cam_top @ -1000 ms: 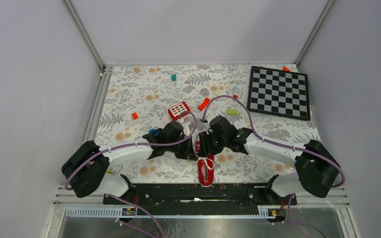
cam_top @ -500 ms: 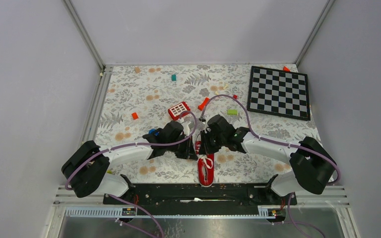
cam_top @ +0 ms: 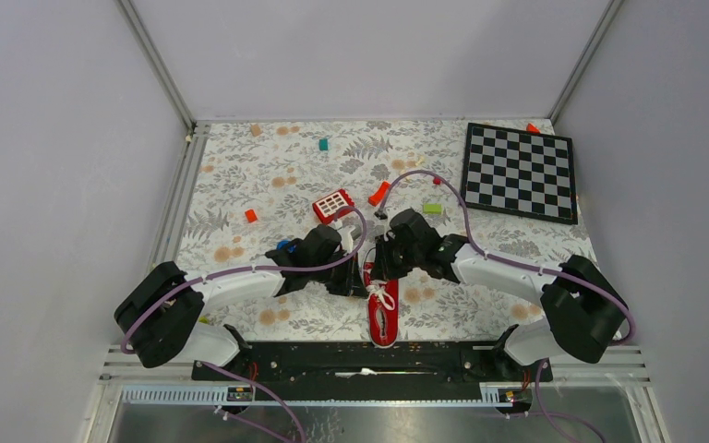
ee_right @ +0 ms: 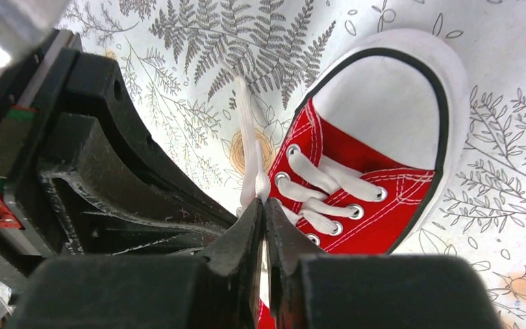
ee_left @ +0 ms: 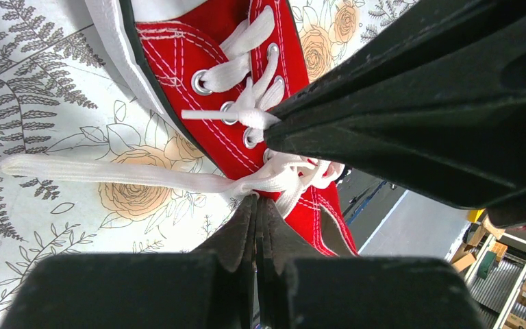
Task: Tie the shoes
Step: Tie the shoelace on the shoe.
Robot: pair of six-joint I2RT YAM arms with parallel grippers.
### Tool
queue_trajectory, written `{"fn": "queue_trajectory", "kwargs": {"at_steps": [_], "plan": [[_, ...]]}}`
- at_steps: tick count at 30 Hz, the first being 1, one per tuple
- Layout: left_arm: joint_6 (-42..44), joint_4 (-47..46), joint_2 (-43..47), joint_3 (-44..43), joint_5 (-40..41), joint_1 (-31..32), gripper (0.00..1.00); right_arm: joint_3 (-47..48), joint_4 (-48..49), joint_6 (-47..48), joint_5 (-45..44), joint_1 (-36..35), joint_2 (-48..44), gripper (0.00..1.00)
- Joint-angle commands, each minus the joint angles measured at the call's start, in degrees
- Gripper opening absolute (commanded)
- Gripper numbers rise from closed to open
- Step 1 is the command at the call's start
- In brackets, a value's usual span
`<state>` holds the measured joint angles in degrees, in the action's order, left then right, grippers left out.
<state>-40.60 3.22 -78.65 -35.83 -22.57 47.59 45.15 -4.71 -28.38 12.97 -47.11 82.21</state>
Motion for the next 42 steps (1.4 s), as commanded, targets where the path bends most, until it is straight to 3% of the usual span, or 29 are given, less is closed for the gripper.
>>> {"fn": "queue_trajectory", "kwargs": {"at_steps": [1, 4, 9, 21, 42], "plan": [[-0.1, -2.6, 0.3, 0.6, -1.6, 0.2, 0.00, 0.5, 3.1, -1.0, -1.4, 1.1, -1.0, 0.11], [-0.2, -2.7, 0.3, 0.6, -1.6, 0.2, 0.00, 0.7, 3.7, -1.4, -0.6, 1.2, -0.3, 0.12], [-0.2, -2.7, 0.3, 0.6, -1.6, 0.3, 0.00, 0.2, 4.1, -1.8, -0.1, 1.2, 0.0, 0.00], [-0.2, -3.3, 0.6, 0.7, -1.5, 0.3, 0.00, 1.0, 11.0, -4.7, -1.2, 3.2, 2.7, 0.00], [-0.4, -3.3, 1.1, 0.9, -1.5, 0.3, 0.00, 3.3, 13.8, -6.1, -2.1, 4.4, 5.9, 0.00]]}}
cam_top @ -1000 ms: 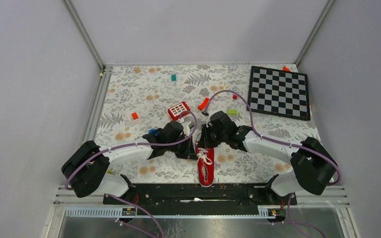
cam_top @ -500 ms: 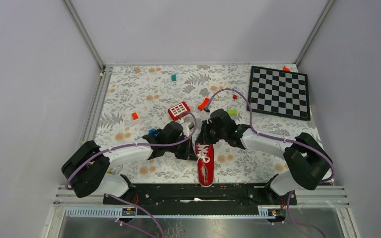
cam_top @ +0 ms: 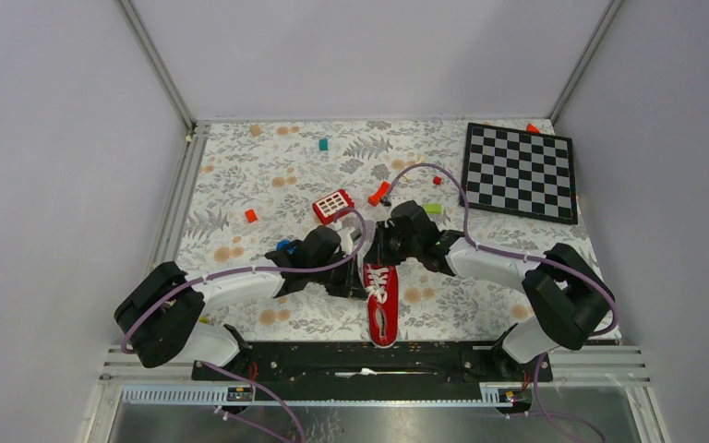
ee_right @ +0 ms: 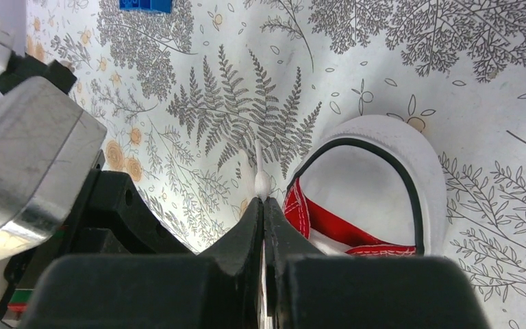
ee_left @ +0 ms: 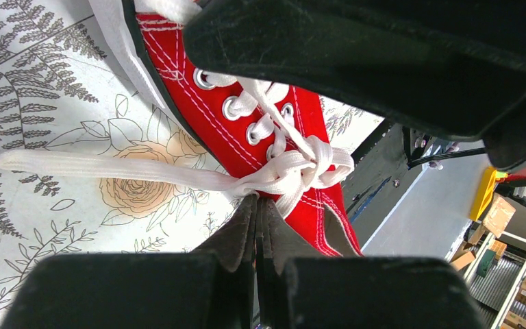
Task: Tie the shoes
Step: Tie the shoelace on the shoe.
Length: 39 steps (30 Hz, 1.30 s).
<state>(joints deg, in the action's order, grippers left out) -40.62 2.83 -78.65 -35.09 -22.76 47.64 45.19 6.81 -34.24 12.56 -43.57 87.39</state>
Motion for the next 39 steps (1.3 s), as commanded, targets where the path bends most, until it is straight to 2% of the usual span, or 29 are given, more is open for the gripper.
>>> {"fn": "queue_trajectory", "kwargs": {"at_steps": [1, 14, 17, 19, 22, 26, 28, 30, 32, 34, 39], "plan": [[-0.3, -2.9, 1.1, 0.2, -1.3, 0.3, 0.00, 3.5, 2.2, -0.2, -1.7, 1.0, 0.9, 0.00], [-0.4, -2.9, 1.2, 0.3, -1.7, 0.3, 0.00, 5.7, 1.9, 0.2, -0.1, 1.3, 3.7, 0.01], [-0.4, -2.9, 1.3, 0.2, -1.6, 0.3, 0.00, 7.1, -0.6, 0.9, -0.2, 1.3, 3.6, 0.29], [-0.3, -2.9, 1.5, 0.2, -1.5, 0.3, 0.00, 7.2, -2.0, 1.3, -1.1, 1.3, 2.2, 0.37], [-0.2, -2.9, 1.8, 0.3, -1.3, 0.2, 0.00, 6.8, -4.2, 2.3, -3.2, 1.5, -1.4, 0.41], [0.3, -1.3, 2.1, 0.0, -0.7, 0.3, 0.00, 4.3, -6.4, 2.5, -5.8, 2.0, -6.7, 0.42], [0.3, -1.0, 2.6, -0.2, -0.2, 0.3, 0.00, 0.4, -6.1, 1.5, -7.5, 2.2, -11.4, 0.34], [0.8, -0.1, 3.5, -0.6, 0.4, 0.3, 0.00, -5.4, -3.3, -0.5, -7.7, 2.2, -17.0, 0.22], [1.2, 0.6, 4.6, -0.9, 1.2, 0.3, 0.00, -11.0, -1.4, -3.1, -7.3, 2.1, -22.5, 0.26], [1.7, 1.6, 5.2, -1.4, 2.1, 0.3, 0.00, -15.3, -2.0, -6.3, -6.7, 2.2, -27.1, 0.39], [2.3, 3.5, 5.0, -2.8, 2.7, 0.3, 0.00, -23.0, -2.0, -10.2, -4.3, 0.9, -35.1, 0.29]]}}
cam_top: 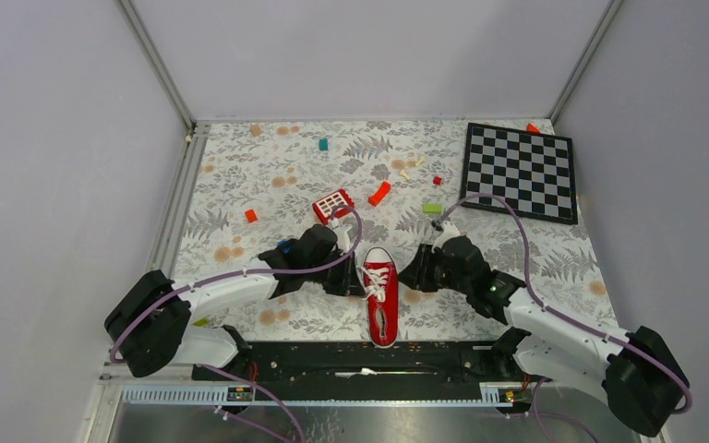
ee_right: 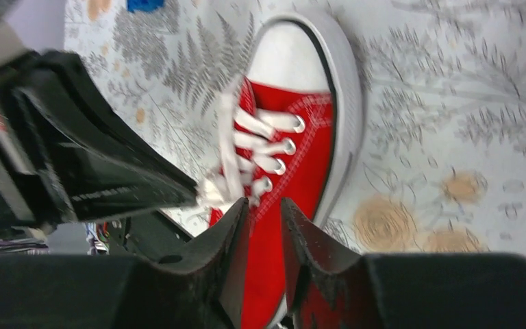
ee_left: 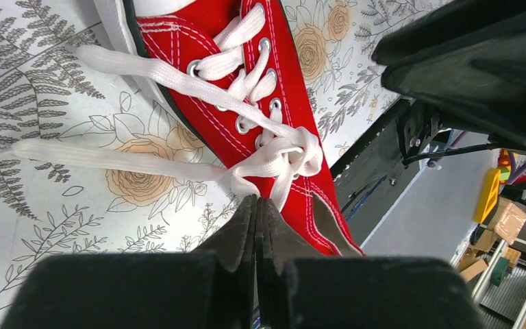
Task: Tie the shoes
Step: Tie the shoelace on the shoe.
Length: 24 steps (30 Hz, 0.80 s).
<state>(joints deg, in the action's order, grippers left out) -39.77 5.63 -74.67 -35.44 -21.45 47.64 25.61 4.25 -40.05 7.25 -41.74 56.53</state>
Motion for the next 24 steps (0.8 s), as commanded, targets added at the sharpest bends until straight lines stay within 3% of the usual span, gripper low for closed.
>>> {"fn": "queue_trajectory", "kwargs": {"at_steps": [1, 4, 8, 11, 24], "plan": [[1.4, 0.8, 0.8, -2.6, 1.5, 0.3, 0.00, -3.6, -0.7, -4.3, 0.5, -1.4, -4.9, 0.29], [0.8, 1.0, 0.8, -2.9, 2.7, 0.2, 0.00, -4.3, -0.8, -5.2, 0.2, -3.2, -5.5, 0.31], [0.8, 2.1, 1.1, -3.6, 3.9, 0.3, 0.00, -4.3, 0.6, -6.6, -0.5, -6.9, -3.8, 0.45], [1.0, 2.6, 1.5, -3.5, 4.8, 0.3, 0.00, -4.1, 2.1, -7.4, -1.3, -9.2, -2.4, 0.48], [1.4, 3.1, 1.1, -4.2, 4.3, 0.3, 0.00, -3.9, 8.2, -8.0, 0.5, -10.6, 5.1, 0.40]]}}
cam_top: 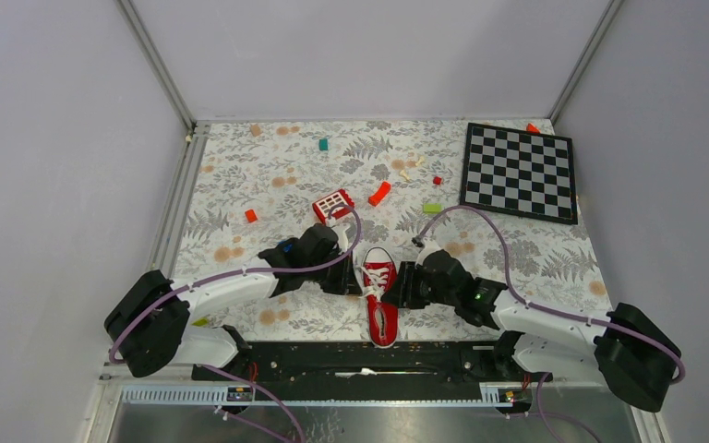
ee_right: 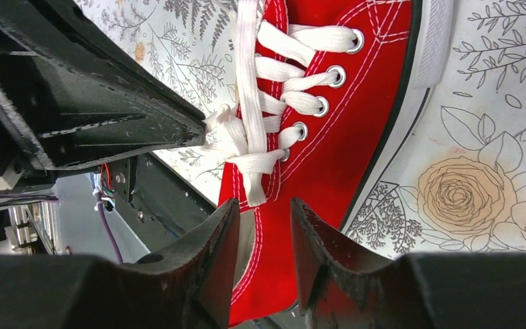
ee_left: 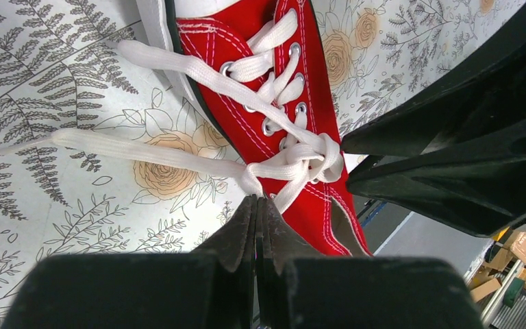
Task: Tie the shoes
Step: Tie the shoelace on the shoe.
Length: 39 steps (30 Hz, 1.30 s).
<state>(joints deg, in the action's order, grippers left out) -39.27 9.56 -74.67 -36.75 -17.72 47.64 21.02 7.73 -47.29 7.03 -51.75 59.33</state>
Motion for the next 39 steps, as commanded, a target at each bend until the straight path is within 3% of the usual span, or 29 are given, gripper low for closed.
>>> {"fn": "queue_trajectory", "kwargs": {"at_steps": [1, 7, 10, 14, 26, 39], "plan": [[0.9, -0.9, 1.0, -2.9, 0.5, 0.3, 0.00, 0.9, 5.0, -0.8, 0.9, -0.7, 2.8, 0.39], [1.0, -1.0, 0.7, -3.2, 0.3, 0.3, 0.00, 0.8, 7.4, -0.7, 1.5, -0.8, 4.8, 0.35], [1.0, -1.0, 0.5, -3.3, 0.1, 0.3, 0.00, 0.9, 7.6, -0.3, 2.4, -0.8, 5.6, 0.24], [0.9, -0.8, 1.0, -3.0, 0.2, 0.3, 0.00, 0.1, 7.0, -0.4, 1.3, -0.8, 4.3, 0.00], [1.4, 5.4, 3.4, -5.6, 3.1, 0.2, 0.00, -1.0, -3.0, 0.3, -6.7, -0.7, -4.1, 0.00], [0.1, 6.5, 2.2, -2.9, 4.9, 0.2, 0.00, -2.6, -3.4, -0.6, -8.8, -0.5, -3.6, 0.00]]}}
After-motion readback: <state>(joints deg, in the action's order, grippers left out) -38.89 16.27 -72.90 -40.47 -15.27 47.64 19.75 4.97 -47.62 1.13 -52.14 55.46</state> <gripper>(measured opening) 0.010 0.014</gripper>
